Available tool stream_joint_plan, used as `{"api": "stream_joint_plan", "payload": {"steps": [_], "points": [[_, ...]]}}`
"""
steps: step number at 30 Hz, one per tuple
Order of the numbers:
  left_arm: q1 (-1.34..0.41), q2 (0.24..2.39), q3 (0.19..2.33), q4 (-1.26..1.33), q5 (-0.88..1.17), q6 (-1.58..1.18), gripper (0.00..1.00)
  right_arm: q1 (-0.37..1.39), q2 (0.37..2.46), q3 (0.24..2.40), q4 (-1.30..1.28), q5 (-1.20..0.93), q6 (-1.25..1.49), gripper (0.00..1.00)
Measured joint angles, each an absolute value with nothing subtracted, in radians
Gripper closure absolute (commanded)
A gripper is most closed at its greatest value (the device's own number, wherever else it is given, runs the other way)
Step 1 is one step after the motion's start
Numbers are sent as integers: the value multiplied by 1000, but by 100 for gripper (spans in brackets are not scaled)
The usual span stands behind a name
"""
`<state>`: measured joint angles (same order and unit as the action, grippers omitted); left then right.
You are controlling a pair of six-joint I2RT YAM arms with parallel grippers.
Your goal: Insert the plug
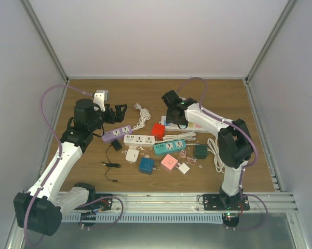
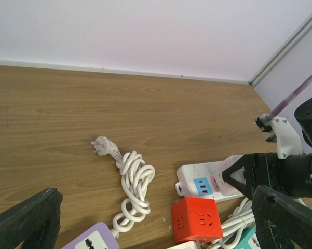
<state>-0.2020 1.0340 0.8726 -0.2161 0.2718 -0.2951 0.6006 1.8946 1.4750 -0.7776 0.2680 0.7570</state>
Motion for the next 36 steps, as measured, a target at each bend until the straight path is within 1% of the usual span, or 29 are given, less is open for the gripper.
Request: {"api": "stream_joint_plan", "payload": {"steps": [26, 36], "points": [[-201, 1034, 873, -216, 271, -295, 1, 600, 1892, 1430, -727, 257, 775, 69], [-201, 1034, 871, -218, 271, -295, 1, 612, 1939, 1431, -709, 310, 776, 72]]}}
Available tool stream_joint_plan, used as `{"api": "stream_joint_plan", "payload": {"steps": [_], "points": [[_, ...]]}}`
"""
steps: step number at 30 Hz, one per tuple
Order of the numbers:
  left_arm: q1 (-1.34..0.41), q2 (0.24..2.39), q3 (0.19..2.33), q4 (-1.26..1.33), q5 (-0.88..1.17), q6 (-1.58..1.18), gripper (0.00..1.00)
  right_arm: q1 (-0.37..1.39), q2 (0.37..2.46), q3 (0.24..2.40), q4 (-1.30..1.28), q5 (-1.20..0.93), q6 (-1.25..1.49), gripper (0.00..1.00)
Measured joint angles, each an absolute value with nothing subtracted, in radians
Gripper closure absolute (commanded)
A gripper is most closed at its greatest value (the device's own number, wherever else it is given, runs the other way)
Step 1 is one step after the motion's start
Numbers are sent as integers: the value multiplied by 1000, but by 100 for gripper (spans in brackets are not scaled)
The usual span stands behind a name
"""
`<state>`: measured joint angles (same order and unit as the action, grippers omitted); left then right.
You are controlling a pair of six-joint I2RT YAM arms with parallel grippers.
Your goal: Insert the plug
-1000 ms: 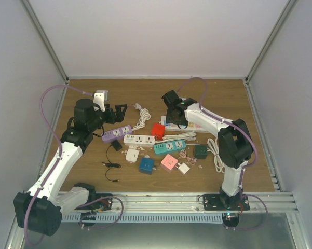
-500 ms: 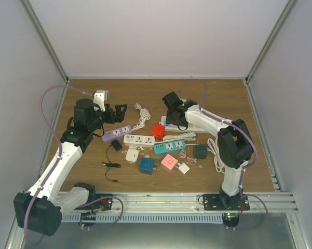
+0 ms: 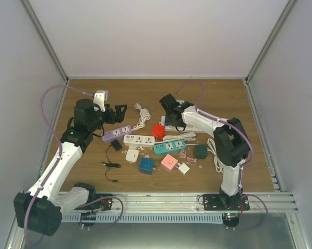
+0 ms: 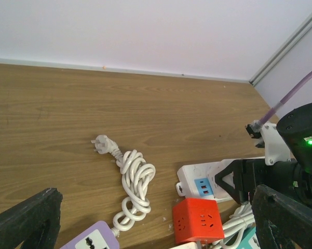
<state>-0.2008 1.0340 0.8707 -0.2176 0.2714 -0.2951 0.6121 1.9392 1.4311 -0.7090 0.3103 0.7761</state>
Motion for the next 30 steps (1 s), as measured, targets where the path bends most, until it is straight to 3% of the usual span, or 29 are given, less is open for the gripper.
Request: {"api": "stream_joint_plan", "payload": {"steps": [10, 13, 19, 27, 30], "points": [[-200, 1034, 867, -221, 271, -295, 1, 600, 1979, 1455, -678, 340, 782, 74], [-200, 1037, 867, -221, 272, -295, 1, 583, 1996, 1473, -659, 344, 775, 69], [-200, 1051, 867, -221, 275, -292, 1, 553, 2019, 1528, -660, 337, 741, 46], [-200, 1069, 867, -221, 324, -267, 1, 532, 2032, 1579, -730, 305, 692, 7], [-200, 1080, 867, -221, 351, -257, 1, 529, 2008, 1584, -751, 301, 673, 1]]}}
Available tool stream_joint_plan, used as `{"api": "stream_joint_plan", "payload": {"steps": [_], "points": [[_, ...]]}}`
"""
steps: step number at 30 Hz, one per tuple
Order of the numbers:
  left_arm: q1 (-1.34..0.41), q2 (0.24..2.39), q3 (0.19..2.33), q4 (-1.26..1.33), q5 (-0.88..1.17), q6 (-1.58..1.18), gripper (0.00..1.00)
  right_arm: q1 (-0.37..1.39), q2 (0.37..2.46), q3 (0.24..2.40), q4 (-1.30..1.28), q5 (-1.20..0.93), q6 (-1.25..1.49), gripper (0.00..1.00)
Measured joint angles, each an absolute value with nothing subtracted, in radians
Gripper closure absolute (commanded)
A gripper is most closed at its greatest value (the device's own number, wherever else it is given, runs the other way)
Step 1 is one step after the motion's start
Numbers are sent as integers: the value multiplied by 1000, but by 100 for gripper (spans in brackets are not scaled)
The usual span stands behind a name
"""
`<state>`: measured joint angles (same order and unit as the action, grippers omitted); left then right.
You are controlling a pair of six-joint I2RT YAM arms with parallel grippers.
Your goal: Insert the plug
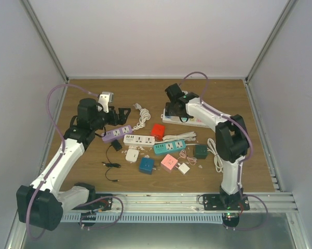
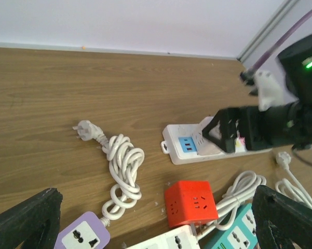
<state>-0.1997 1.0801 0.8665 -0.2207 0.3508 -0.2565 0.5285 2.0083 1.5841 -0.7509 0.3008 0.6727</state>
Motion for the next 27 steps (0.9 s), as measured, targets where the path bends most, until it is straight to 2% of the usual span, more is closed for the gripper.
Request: {"api": "stream_joint_plan", "payload": {"steps": [6, 12, 16, 22, 27], "points": [[-248, 1121, 866, -221, 370, -234, 1, 528, 1813, 1535, -722, 268, 640, 0], [-475, 1203, 883, -224, 276, -239, 1, 527, 1539, 1307, -618, 206, 641, 0], [-579, 1349, 950, -238, 203, -283, 6, 527, 1404, 1136, -576, 183, 675, 0], [-641, 1606, 1100, -310, 113, -336, 4, 522, 1209, 940, -530, 178, 731, 0], [-664, 1751, 1204, -379, 137, -349, 5, 517, 1147, 863, -498, 145, 736, 0]]}}
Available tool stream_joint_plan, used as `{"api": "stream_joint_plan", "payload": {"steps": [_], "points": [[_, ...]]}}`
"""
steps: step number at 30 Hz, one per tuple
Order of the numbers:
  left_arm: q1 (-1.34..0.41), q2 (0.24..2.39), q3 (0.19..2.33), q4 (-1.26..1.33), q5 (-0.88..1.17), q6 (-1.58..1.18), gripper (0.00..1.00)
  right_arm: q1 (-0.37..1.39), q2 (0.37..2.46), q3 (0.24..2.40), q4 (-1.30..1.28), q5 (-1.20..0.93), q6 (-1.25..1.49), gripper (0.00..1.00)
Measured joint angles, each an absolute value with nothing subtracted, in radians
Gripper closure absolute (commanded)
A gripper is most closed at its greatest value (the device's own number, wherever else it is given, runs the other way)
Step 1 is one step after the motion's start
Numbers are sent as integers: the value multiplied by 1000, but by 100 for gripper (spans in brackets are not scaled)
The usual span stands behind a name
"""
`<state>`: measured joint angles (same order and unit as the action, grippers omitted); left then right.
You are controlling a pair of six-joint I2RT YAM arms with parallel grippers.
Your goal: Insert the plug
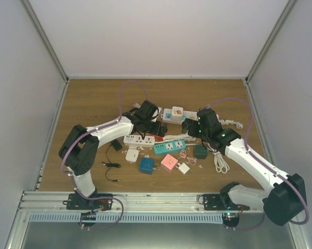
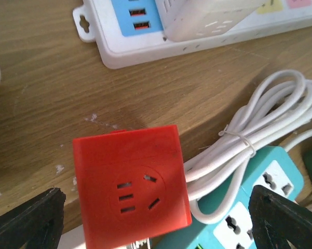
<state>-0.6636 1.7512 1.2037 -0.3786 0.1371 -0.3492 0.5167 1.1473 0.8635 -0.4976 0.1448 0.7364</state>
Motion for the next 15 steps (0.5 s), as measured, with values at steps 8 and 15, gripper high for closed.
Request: {"api": "stream_joint_plan", "payload": {"steps": [8, 15], "points": [[-675, 1854, 1292, -473, 129, -376, 15, 507, 1145, 824, -466, 86, 715, 2], [-682, 1883, 1293, -494, 118, -379, 27, 488, 1145, 824, -467, 62, 712, 6]]}}
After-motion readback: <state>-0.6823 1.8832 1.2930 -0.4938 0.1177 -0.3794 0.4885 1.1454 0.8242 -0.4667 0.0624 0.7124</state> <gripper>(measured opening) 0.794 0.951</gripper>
